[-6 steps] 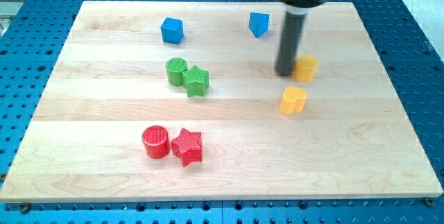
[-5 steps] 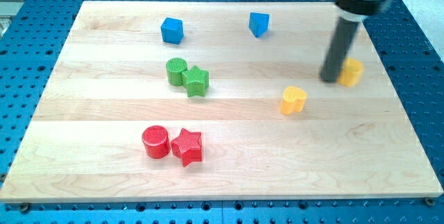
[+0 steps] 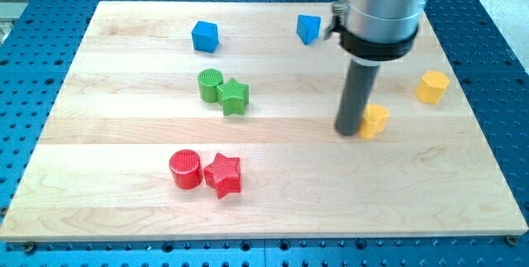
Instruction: Move the yellow heart closer to the hexagon
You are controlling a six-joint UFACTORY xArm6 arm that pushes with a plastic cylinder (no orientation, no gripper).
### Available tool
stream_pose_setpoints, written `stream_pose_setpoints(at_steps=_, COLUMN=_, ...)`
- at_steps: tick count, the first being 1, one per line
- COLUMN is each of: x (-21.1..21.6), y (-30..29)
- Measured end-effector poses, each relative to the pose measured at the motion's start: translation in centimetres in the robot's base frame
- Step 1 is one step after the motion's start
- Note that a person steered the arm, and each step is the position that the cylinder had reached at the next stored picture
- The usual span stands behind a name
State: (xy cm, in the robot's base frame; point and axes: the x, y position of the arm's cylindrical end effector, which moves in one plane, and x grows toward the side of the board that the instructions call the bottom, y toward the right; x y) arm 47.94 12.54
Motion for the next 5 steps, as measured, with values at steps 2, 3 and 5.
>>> stream_pose_setpoints(at_steps=2, x=2.3, y=2.3)
stream_pose_setpoints(at_steps=3, x=-0.5, y=2.3)
stream_pose_setpoints(at_steps=5, x=-2.3, y=2.7)
